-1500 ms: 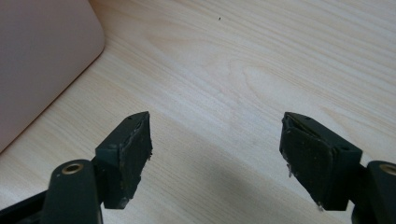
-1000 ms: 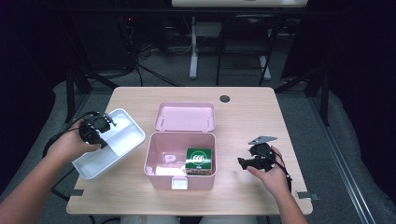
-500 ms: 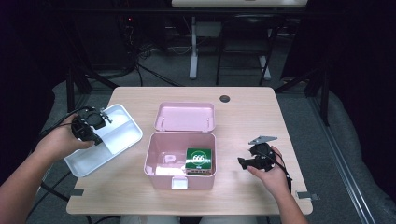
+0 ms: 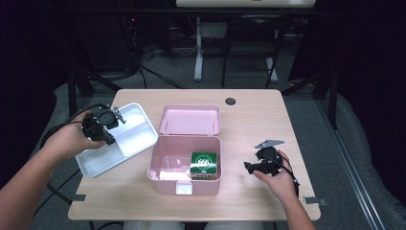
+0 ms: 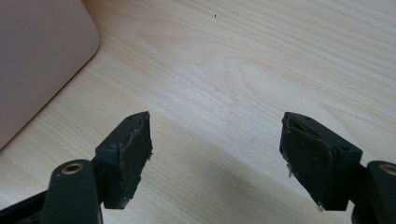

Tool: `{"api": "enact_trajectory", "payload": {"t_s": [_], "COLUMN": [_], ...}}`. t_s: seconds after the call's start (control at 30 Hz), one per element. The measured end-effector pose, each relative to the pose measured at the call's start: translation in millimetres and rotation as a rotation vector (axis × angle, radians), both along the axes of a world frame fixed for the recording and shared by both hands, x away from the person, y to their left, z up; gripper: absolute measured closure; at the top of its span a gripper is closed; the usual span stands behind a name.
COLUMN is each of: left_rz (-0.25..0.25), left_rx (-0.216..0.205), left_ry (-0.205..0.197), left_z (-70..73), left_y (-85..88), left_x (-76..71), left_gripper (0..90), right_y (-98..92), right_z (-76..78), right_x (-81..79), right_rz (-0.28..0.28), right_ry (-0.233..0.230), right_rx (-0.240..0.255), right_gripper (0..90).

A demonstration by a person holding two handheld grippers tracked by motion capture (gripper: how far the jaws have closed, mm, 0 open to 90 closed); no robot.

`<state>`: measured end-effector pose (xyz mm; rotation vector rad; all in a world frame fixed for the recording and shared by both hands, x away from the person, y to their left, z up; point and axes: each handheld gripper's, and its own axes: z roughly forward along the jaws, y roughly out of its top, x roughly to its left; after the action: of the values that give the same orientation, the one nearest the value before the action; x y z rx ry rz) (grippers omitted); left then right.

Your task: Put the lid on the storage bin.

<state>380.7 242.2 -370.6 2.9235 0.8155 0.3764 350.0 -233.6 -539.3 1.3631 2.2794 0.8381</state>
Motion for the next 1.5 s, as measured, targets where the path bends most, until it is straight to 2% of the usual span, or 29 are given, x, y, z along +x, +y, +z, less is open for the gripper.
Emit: {"api": "enact_trajectory", "payload": {"t_s": [0.17,0.23,0.43,0.6,0.73,0.93,1.1,1.23,1.5], "left_rz": [-0.096,-0.134,-0.191,-0.250,-0.282,-0.343,-0.383,-0.414,-0.464], "left_rx": [0.016,0.024,0.026,0.055,0.034,0.049,0.041,0.062,0.055], "left_ry": [-0.002,0.009,0.015,0.006,0.000,0.000,0.008,0.008,0.000], "left_z": [2.3,3.0,4.9,5.7,3.3,-2.1,-5.5,-8.9,-12.0], "left_y": [-18.7,-27.6,-48.1,-63.0,-74.0,-92.9,-107.1,-119.5,-143.5], "left_x": [-1.7,-2.1,-3.5,-4.2,-5.2,-6.1,-6.1,-6.6,-7.4], "left_gripper": [89.0,88.9,89.0,89.0,89.1,89.1,89.1,89.1,89.1], "right_y": [-0.1,-0.1,-0.6,-0.7,-0.8,-1.4,-1.4,-1.8,-3.0], "right_z": [-0.6,-1.1,-2.2,-3.3,-3.3,-3.6,-4.1,-4.2,-4.0], "right_x": [0.2,0.4,0.8,1.2,1.3,1.3,1.4,1.6,1.6], "right_rz": [-0.002,-0.001,0.000,0.000,-0.001,-0.005,-0.004,-0.004,-0.004], "right_ry": [0.004,0.003,0.006,0.005,0.005,0.011,0.014,0.013,0.012], "right_rx": [0.002,0.003,0.004,0.003,0.005,0.003,0.005,0.005,0.010], "right_gripper": [24.7,24.7,24.7,24.7,24.7,24.7,24.7,24.7,24.7]}}
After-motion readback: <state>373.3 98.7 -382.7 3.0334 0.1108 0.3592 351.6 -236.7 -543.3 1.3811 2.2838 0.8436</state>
